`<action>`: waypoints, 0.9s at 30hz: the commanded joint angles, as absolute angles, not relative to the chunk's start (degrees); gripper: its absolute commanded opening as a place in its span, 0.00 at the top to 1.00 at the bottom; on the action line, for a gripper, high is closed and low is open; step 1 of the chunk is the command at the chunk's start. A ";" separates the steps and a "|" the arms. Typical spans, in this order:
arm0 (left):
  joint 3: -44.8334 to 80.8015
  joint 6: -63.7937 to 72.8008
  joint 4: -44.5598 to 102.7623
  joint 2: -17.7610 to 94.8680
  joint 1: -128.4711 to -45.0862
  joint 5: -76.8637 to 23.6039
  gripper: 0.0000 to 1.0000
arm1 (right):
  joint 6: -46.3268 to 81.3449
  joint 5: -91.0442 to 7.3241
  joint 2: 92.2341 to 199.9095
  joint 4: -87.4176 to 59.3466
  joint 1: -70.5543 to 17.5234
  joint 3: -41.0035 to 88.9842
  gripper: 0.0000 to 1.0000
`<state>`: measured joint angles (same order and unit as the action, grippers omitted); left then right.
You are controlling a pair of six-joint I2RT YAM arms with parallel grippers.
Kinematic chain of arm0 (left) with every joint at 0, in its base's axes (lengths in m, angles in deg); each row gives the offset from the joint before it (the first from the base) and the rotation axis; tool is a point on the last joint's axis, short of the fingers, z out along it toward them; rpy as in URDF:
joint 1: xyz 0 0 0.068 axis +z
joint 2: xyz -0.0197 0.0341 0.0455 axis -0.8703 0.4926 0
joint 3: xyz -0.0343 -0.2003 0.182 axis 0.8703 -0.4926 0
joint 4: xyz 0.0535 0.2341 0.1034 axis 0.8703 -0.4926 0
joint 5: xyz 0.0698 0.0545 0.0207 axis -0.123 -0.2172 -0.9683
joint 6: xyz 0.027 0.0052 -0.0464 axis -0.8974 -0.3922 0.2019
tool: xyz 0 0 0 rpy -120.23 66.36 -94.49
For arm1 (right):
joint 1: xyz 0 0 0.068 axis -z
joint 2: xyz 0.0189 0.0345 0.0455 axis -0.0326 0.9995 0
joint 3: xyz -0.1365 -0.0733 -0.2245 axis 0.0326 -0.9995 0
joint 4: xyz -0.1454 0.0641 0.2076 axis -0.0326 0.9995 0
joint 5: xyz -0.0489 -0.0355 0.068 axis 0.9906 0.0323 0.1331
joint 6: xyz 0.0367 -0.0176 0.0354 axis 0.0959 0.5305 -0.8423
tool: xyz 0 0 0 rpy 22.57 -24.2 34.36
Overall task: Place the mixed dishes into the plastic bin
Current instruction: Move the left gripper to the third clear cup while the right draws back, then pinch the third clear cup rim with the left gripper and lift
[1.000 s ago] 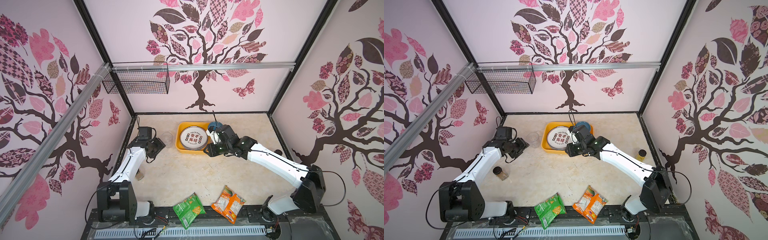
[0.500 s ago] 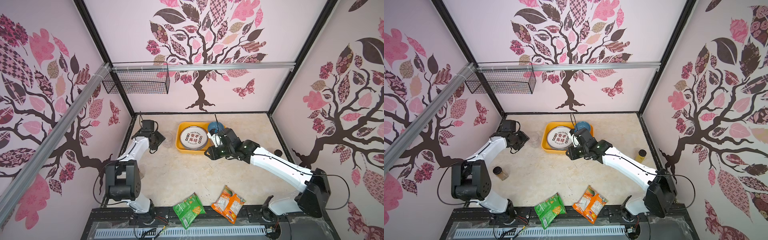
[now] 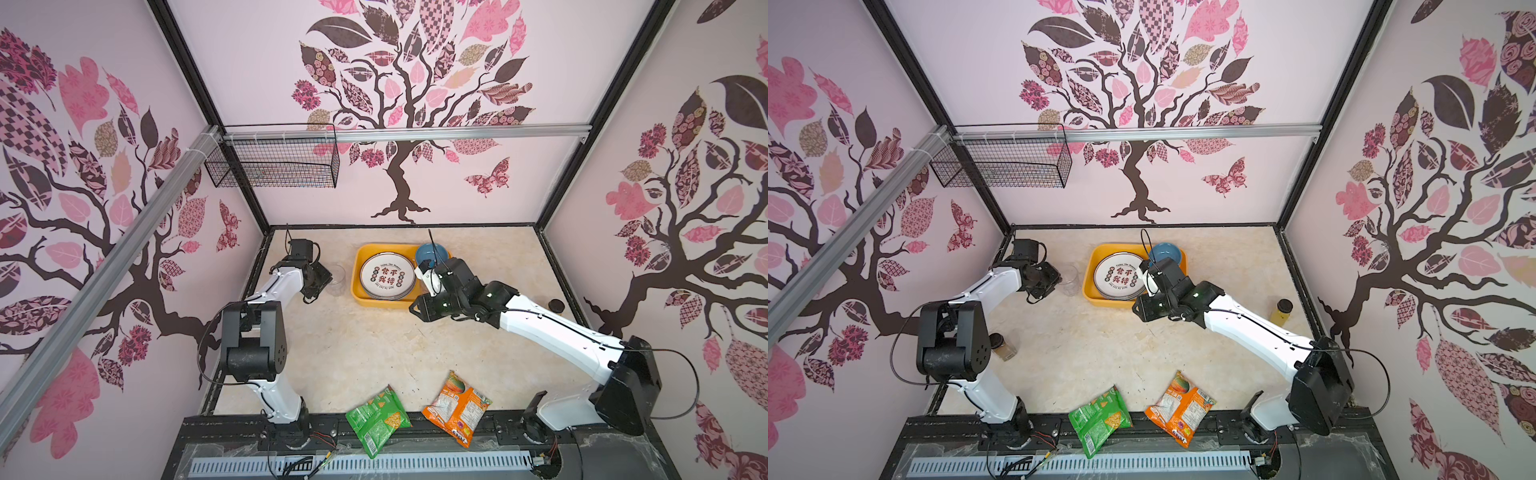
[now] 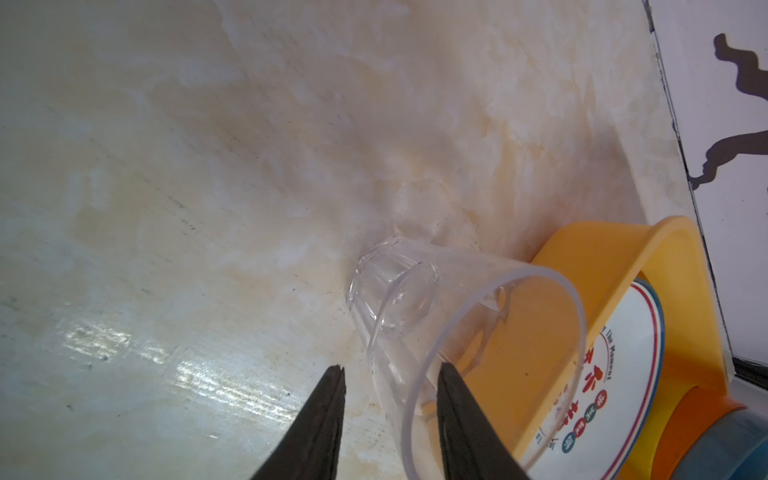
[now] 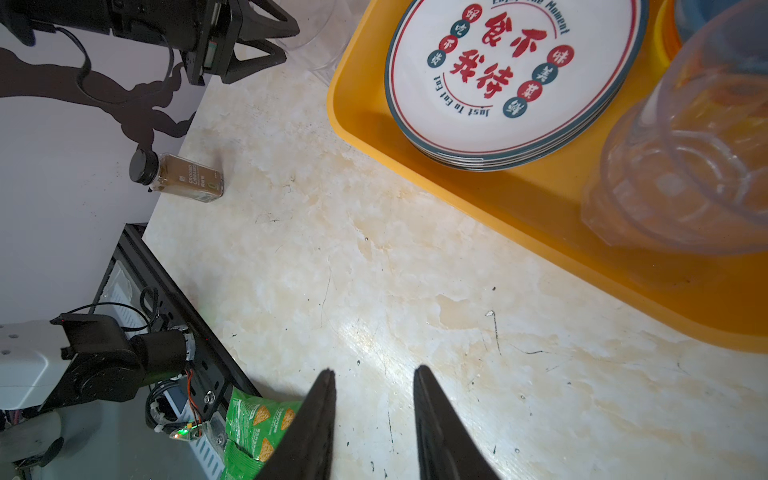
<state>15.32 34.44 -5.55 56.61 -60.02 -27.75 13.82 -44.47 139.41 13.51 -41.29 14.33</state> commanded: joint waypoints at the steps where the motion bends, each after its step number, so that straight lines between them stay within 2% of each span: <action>1: 17.70 33.62 -5.09 57.87 -59.78 -26.87 0.66 | 14.11 -44.55 138.44 13.31 -41.39 15.05 0.65; 16: 17.13 31.98 -7.50 55.12 -59.78 -26.34 0.99 | 14.20 -40.66 138.98 14.31 -41.38 15.68 0.65; 22: 16.29 29.59 -9.83 50.69 -59.78 -24.85 1.00 | 13.92 -38.30 139.36 14.56 -41.38 17.16 0.64; 27: 14.33 27.22 -11.50 45.48 -59.77 -22.37 1.00 | 13.60 -35.05 141.43 17.39 -41.42 21.45 0.59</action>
